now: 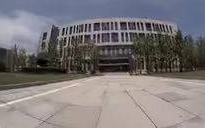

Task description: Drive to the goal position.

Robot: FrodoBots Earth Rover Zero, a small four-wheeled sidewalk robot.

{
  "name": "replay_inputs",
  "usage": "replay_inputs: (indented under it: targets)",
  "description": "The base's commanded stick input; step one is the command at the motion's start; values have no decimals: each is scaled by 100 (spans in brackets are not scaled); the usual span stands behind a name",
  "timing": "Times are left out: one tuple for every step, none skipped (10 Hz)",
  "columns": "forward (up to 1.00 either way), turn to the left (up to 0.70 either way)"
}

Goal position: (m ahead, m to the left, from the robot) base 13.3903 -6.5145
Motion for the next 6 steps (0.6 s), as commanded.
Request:
replay_inputs:
  targets:
    - [50,1]
    - [50,1]
    - [50,1]
    - [50,1]
    - [50,1]
    - [50,1]
